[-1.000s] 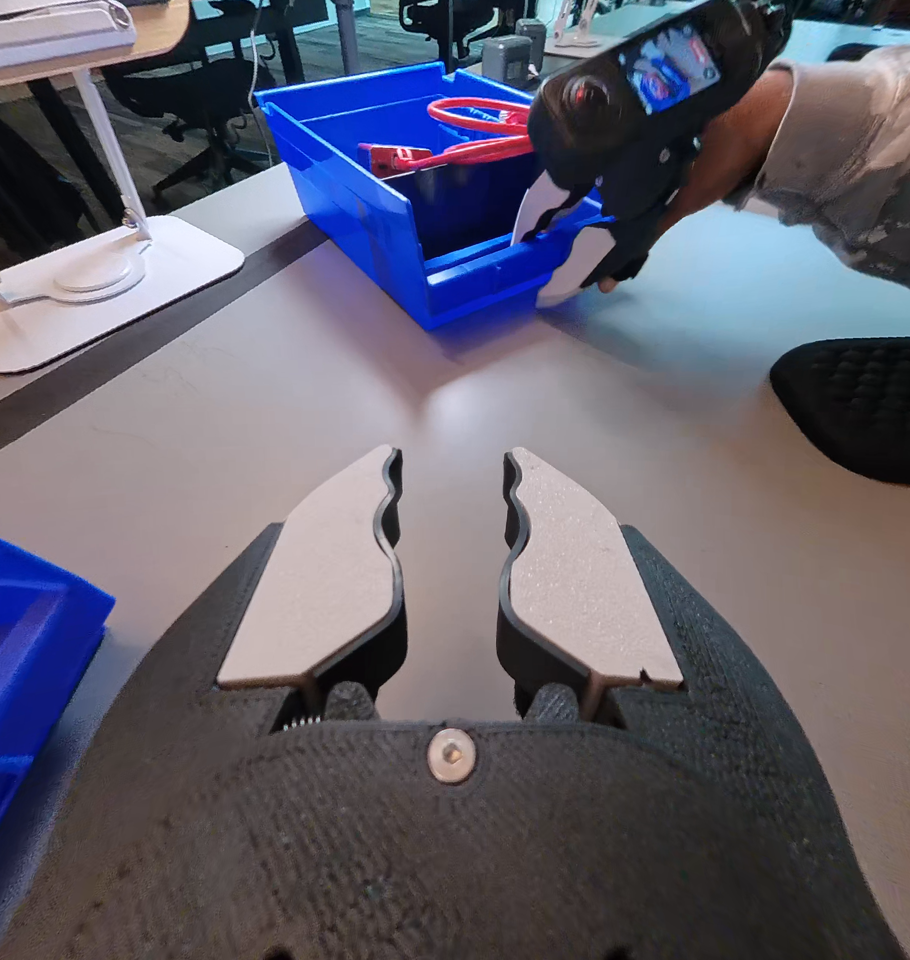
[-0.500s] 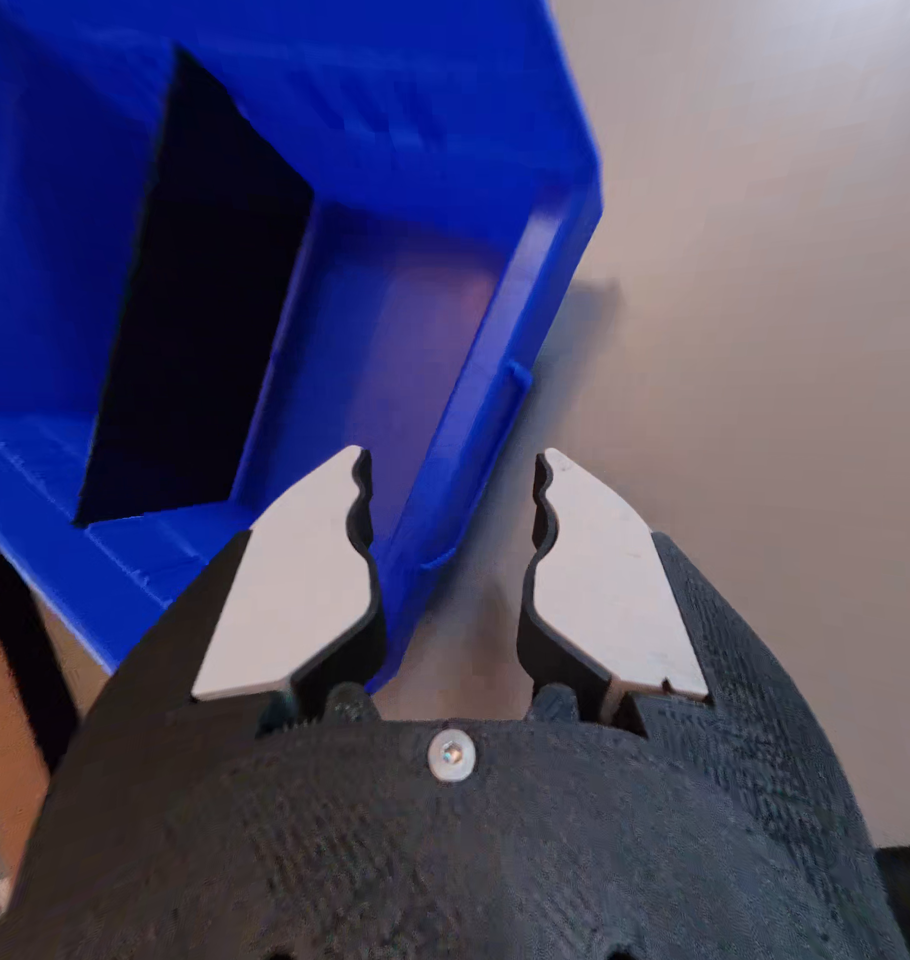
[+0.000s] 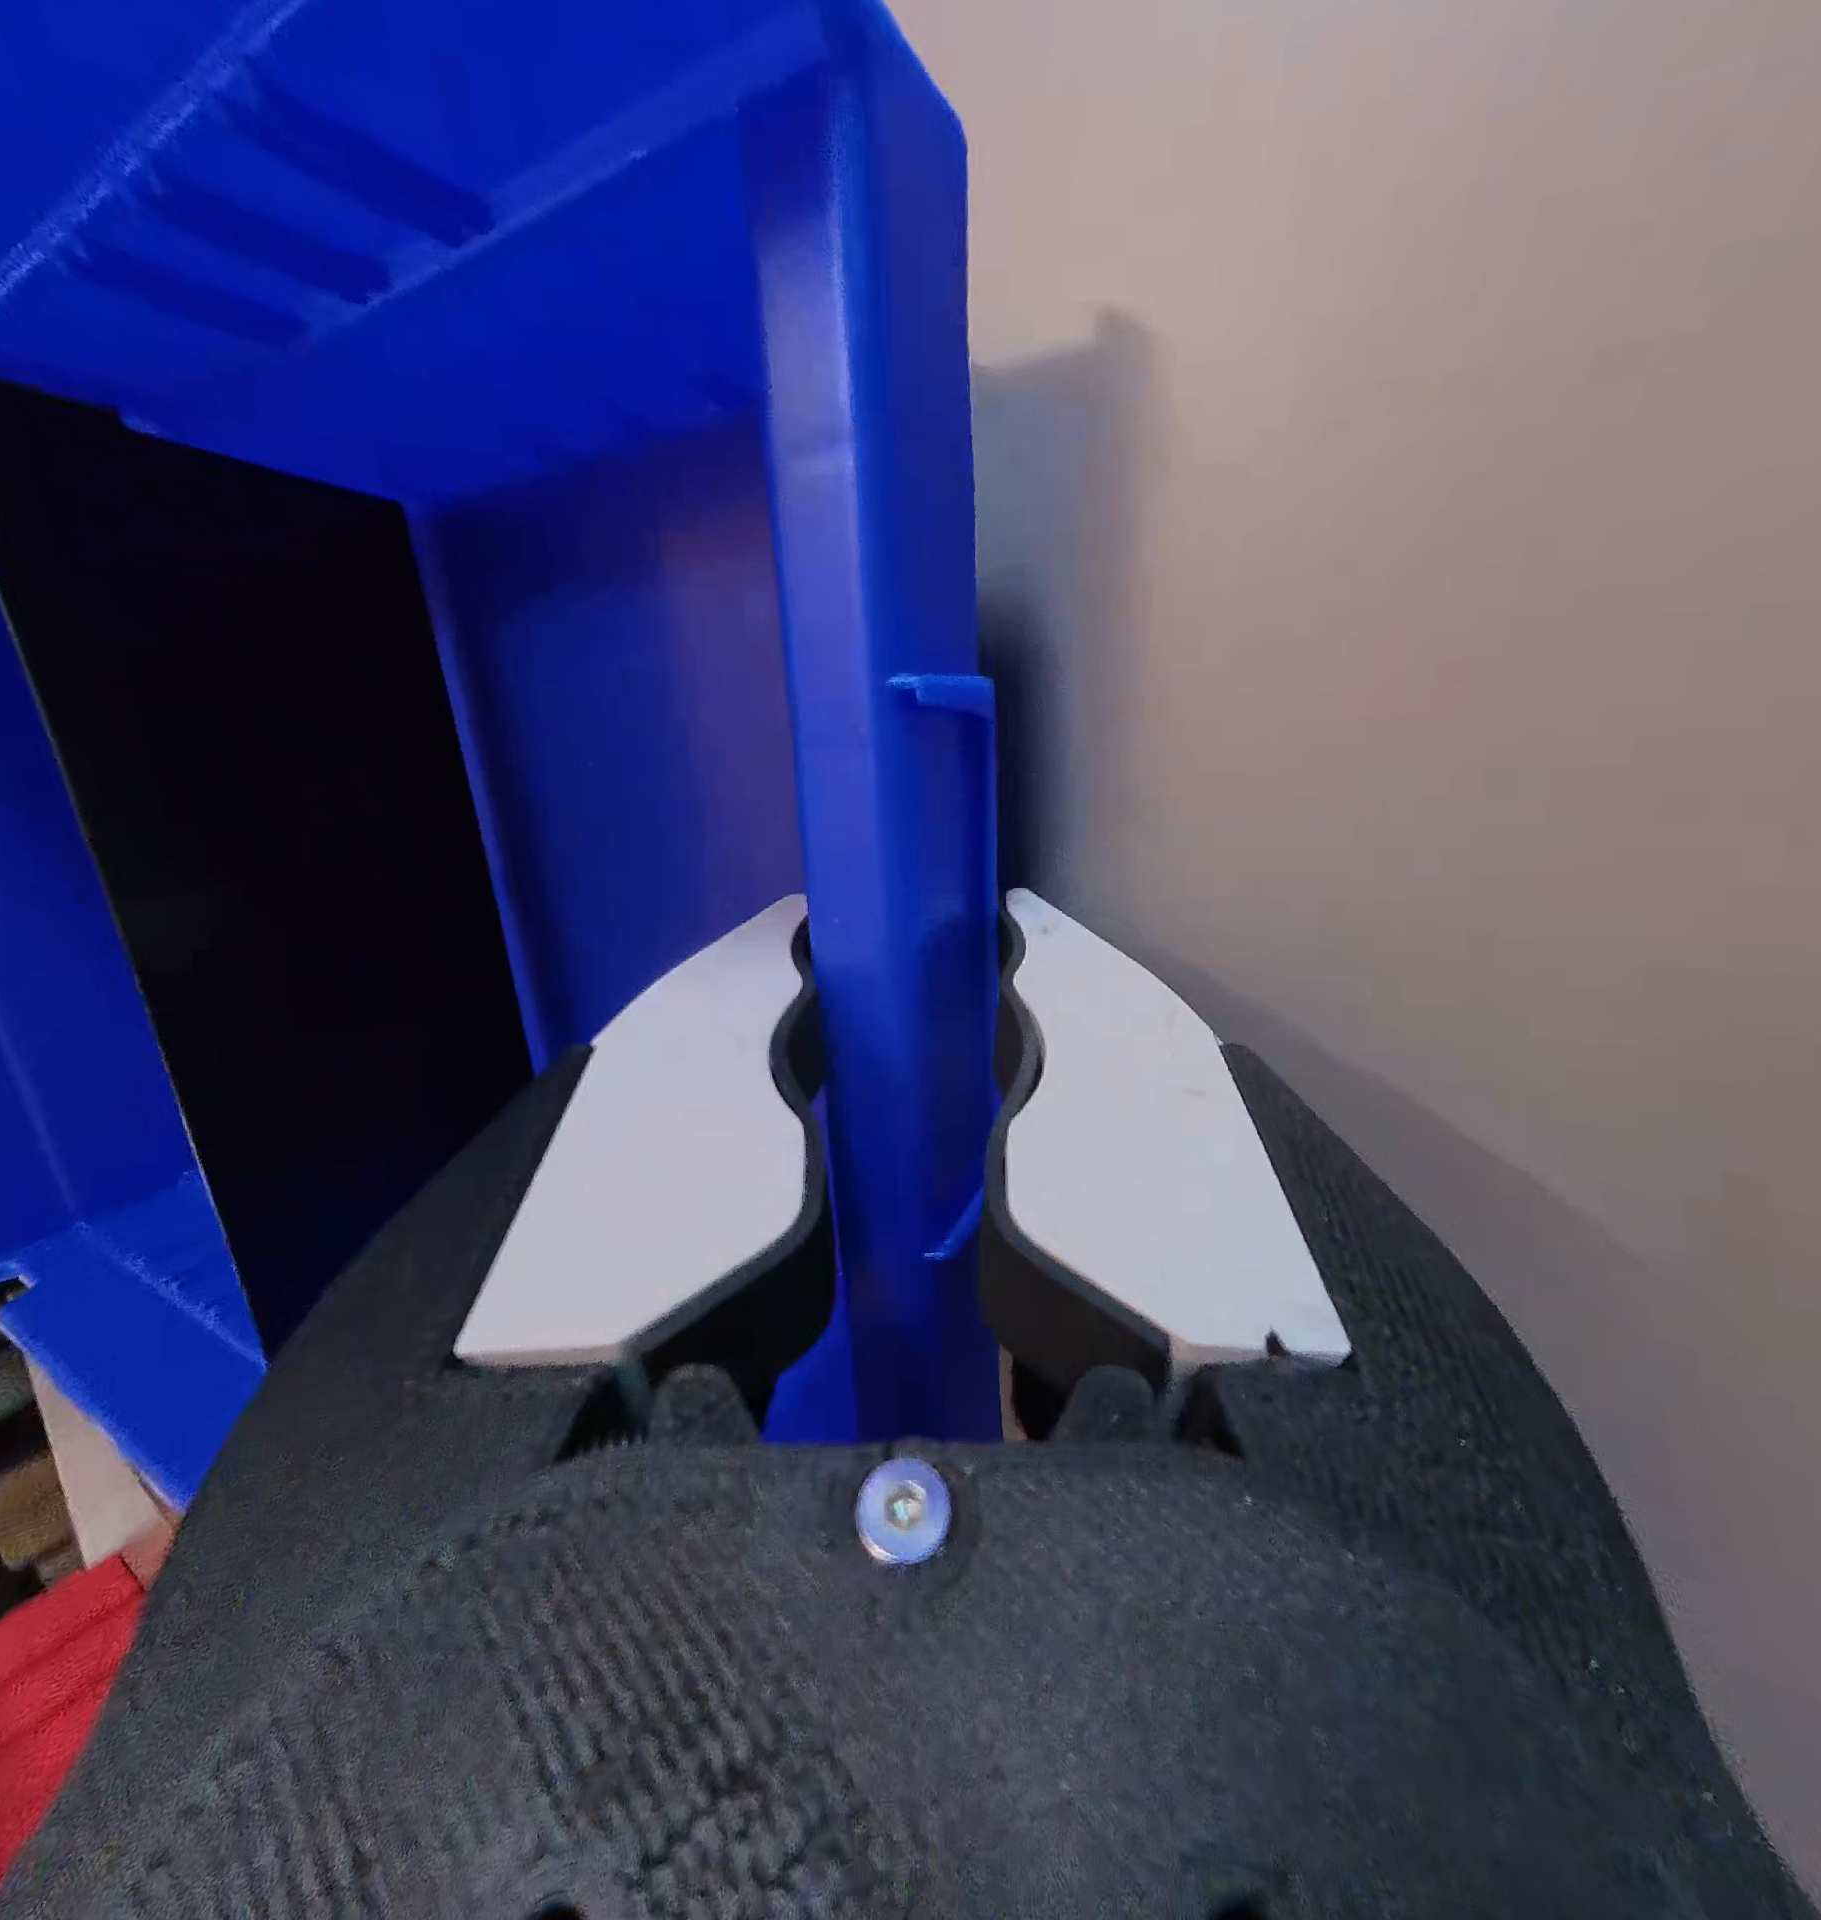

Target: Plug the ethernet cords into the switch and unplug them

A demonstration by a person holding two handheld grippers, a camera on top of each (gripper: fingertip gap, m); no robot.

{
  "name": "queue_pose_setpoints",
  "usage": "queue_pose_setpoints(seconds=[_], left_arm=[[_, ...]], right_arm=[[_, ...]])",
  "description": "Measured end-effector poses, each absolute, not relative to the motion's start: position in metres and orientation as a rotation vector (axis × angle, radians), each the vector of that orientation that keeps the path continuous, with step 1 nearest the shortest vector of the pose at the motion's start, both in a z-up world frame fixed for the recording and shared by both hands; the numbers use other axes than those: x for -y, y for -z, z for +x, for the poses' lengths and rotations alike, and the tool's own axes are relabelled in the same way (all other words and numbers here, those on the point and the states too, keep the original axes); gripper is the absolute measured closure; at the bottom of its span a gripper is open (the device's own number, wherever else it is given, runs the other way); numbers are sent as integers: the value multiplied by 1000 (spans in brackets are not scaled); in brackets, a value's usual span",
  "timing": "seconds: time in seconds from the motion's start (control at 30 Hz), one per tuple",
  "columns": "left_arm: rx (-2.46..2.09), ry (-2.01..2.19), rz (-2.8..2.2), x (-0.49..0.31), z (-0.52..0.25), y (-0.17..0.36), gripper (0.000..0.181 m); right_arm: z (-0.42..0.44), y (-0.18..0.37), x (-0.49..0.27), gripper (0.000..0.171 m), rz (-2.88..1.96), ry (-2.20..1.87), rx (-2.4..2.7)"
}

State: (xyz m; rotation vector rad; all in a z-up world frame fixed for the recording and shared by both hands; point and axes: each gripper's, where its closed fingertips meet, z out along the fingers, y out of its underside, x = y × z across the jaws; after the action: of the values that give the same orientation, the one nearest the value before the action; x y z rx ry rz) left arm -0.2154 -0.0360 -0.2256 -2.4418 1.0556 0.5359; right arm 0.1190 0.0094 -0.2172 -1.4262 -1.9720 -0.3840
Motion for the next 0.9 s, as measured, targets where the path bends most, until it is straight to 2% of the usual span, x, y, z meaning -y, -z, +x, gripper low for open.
queue_pose_setpoints(seconds=[0.3, 0.47, 0.63, 0.77, 0.83, 0.9], left_arm=[[-1375, -475, -2202, 26, -125, 224, 151], [-1486, -490, -1997, 26, -97, 219, 150], [-1176, -81, -1947, 49, -65, 175, 137], [-849, 419, -1885, 83, -15, 136, 130], [-731, 543, -1895, 92, 9, 138, 127], [-618, 549, -1924, 90, 23, 150, 134]], right_arm=[[125, 217, 65, 141, -1321, 270, 2003], [122, 173, 119, 136, -1369, -187, 1804], [187, 106, 98, 138, -1518, -364, 1265], [233, 130, 59, 120, -1748, -381, 981], [220, 148, 55, 112, -1825, -464, 943], [201, 160, 51, 105, -1862, -512, 890]])
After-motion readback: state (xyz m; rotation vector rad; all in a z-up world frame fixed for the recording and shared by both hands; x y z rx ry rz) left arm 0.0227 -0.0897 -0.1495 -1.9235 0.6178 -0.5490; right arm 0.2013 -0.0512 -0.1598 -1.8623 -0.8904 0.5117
